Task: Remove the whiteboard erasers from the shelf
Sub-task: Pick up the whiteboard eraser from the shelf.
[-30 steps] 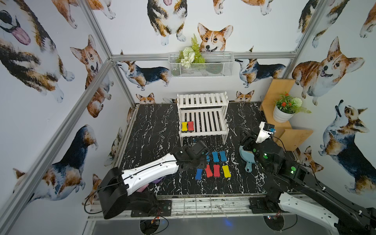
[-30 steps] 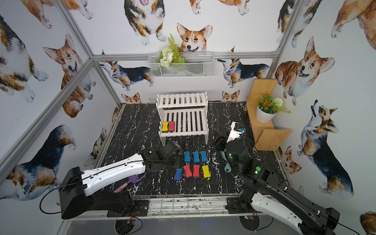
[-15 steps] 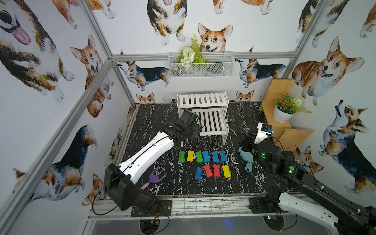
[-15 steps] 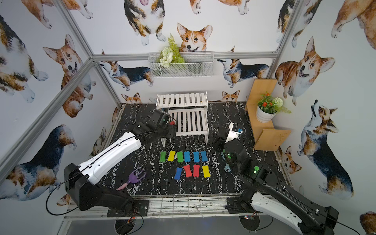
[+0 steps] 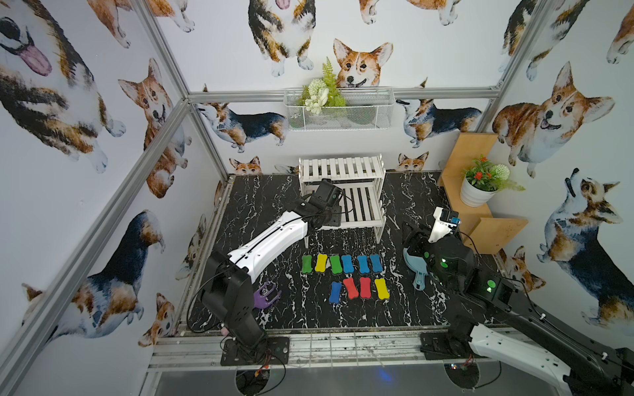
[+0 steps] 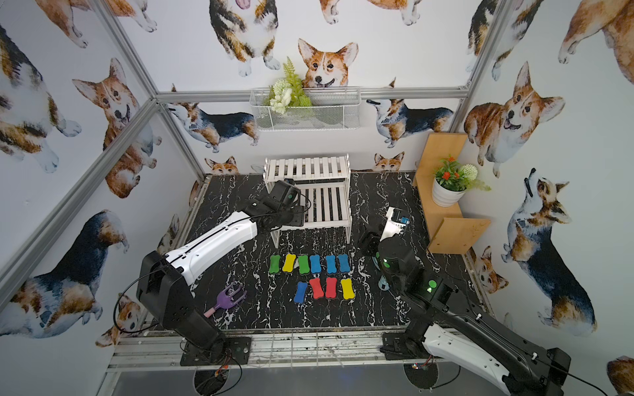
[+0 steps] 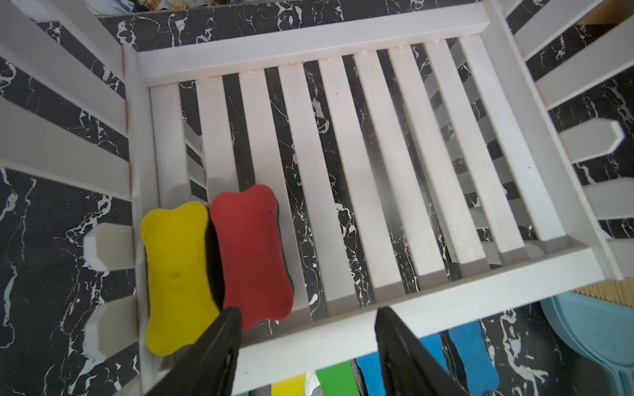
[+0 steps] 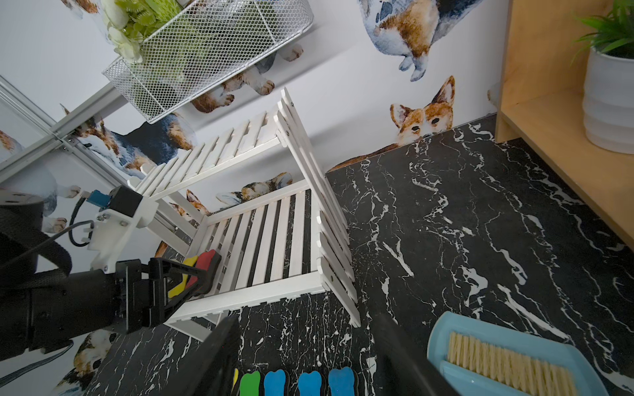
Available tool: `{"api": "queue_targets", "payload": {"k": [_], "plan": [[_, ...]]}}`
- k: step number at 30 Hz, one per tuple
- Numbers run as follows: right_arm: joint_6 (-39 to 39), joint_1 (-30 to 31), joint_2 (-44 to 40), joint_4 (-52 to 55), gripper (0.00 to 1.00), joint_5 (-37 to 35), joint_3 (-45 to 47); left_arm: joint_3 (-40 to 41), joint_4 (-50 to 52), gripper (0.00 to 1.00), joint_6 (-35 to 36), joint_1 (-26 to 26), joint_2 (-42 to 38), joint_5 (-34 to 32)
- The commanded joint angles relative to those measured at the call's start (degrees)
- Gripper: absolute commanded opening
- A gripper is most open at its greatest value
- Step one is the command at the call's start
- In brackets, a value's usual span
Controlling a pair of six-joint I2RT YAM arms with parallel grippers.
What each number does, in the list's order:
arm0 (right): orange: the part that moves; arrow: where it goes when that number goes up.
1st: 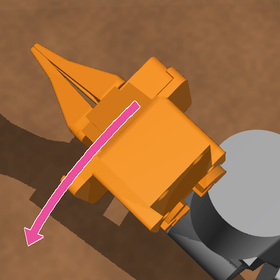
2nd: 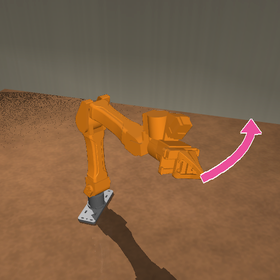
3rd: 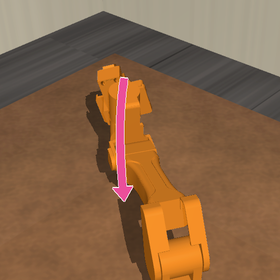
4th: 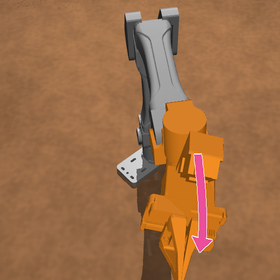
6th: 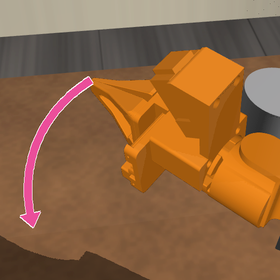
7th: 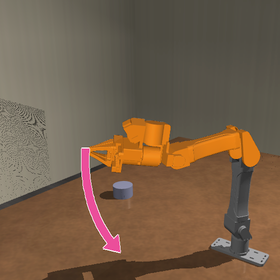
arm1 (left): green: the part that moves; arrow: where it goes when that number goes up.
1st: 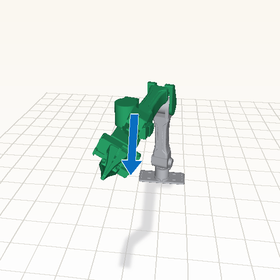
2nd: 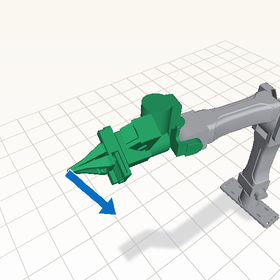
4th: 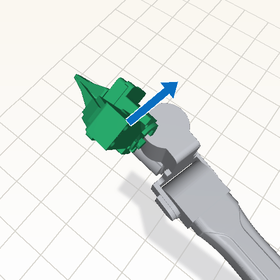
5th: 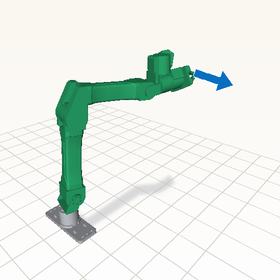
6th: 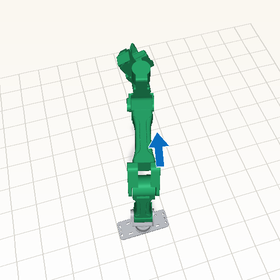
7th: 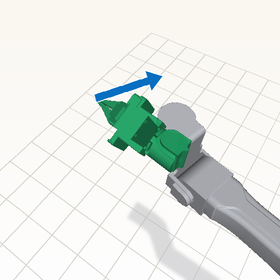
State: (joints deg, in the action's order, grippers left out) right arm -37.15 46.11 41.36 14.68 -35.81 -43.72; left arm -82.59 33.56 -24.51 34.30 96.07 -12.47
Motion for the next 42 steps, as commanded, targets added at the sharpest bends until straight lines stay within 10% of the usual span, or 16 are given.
{"api": "queue_targets", "payload": {"k": [1, 42], "plan": [[-0.6, -0.1, -0.3, 0.4, 0.68, -0.7, 0.0, -1.1, -1.7, 0.67, 0.8, -0.2, 2.1, -0.5], [-1.1, 0.0, -2.3, 1.8, 0.68, -1.7, 0.2, -7.7, 3.1, 0.64, -0.6, -0.1, 9.4, -5.3]]}}
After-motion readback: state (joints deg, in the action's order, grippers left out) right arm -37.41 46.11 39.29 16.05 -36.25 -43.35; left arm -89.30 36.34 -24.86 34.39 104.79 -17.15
